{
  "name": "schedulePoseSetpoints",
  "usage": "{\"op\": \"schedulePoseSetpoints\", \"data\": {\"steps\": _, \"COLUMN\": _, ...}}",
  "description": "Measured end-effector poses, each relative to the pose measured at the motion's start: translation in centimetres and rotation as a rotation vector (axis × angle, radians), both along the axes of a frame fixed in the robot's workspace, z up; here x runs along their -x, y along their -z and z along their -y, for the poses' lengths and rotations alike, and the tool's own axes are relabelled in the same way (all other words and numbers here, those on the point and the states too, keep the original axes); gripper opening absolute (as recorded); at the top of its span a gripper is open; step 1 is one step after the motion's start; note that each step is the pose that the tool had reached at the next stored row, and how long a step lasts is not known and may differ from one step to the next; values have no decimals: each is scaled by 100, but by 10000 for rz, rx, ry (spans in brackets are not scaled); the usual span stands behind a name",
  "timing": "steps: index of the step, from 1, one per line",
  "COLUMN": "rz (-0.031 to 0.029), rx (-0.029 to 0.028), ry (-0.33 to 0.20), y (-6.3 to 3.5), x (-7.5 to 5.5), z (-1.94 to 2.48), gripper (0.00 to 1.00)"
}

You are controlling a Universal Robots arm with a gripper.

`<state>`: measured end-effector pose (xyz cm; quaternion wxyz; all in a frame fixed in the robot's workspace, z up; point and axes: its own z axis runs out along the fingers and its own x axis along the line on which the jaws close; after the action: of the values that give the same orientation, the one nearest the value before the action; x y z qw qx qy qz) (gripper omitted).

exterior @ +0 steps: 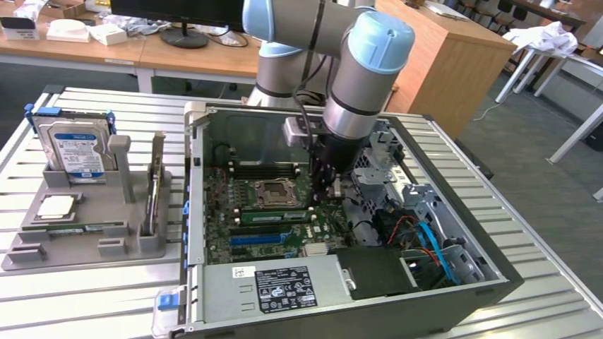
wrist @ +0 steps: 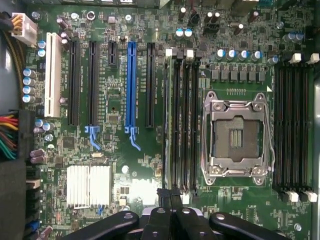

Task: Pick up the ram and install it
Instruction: 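Insert the ram into the slot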

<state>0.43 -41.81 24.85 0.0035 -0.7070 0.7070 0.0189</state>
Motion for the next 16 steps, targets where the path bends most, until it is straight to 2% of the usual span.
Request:
{"op": "schedulePoseSetpoints", "data": {"steps": 6, "rz": 0, "rx": -3, "ry": 1, "y": 4, "x": -4, "z": 0, "gripper": 10}}
{"op": "schedulePoseSetpoints", "data": {"steps": 16, "rz": -1, "rx": -1, "ry": 0, "y": 82, "x": -4, "z": 0, "gripper": 10}}
